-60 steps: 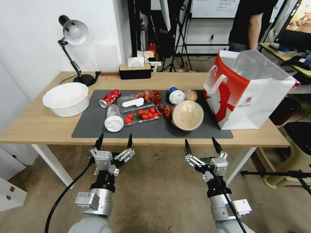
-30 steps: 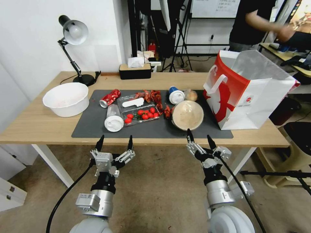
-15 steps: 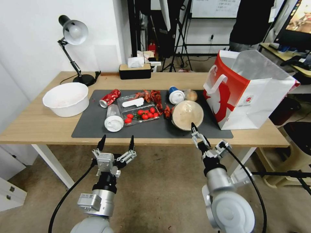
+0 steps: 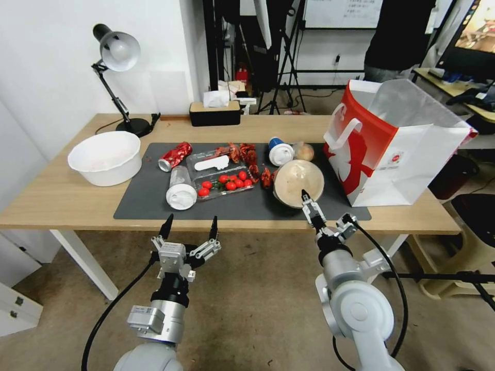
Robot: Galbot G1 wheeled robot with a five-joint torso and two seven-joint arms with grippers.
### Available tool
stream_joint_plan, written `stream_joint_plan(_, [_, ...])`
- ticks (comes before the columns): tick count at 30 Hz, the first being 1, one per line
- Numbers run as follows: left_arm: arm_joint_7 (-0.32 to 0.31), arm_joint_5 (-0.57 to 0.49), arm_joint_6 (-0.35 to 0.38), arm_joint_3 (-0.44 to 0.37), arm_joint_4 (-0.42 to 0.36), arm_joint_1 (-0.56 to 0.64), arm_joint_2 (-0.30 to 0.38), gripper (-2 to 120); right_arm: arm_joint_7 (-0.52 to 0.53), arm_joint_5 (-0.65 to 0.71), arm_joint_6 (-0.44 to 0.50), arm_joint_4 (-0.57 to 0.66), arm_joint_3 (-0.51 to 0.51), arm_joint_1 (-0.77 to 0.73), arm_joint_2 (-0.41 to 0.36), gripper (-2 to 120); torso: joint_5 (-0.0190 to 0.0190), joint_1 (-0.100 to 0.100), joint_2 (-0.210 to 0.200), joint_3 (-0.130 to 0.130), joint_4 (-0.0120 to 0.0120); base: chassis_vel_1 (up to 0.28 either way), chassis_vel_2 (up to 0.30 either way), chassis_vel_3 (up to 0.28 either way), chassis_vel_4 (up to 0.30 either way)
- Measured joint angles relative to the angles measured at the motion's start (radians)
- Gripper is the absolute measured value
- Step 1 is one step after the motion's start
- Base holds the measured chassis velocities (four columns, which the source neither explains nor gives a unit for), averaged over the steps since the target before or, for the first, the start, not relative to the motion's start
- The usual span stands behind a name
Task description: Pick up the trash from the table and place it into the takeout bag.
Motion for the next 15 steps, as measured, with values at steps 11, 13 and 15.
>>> stream_joint_plan(11, [-0.001,-0.005,0.003,0.001,0.009,-0.005,0.006,100,0.108,0.134,-0.031,-0.055,0.004,0.091,0.022,77,0.0000,0.000,0.000,0.000,0.0000,0.000,0.000,0.000,0.000])
stream_joint_plan(13, [-0.002,-0.006,0.003,0.001,0.009,-0.004,0.005,100,0.112,0.150,-0.031,-0.060,0.006,0.093,0.023,67,0.0000,0.000,0.000,0.000,0.0000,0.000,0.000,0.000,0.000])
stream_joint_plan(15, [-0.003,-0.006,0.003,0.001,0.009,-0.003,0.005,100,0.113,0.154,-0.031,-0.061,0.008,0.093,0.023,61,0.0000,0.000,0.000,0.000,0.0000,0.000,0.000,0.000,0.000])
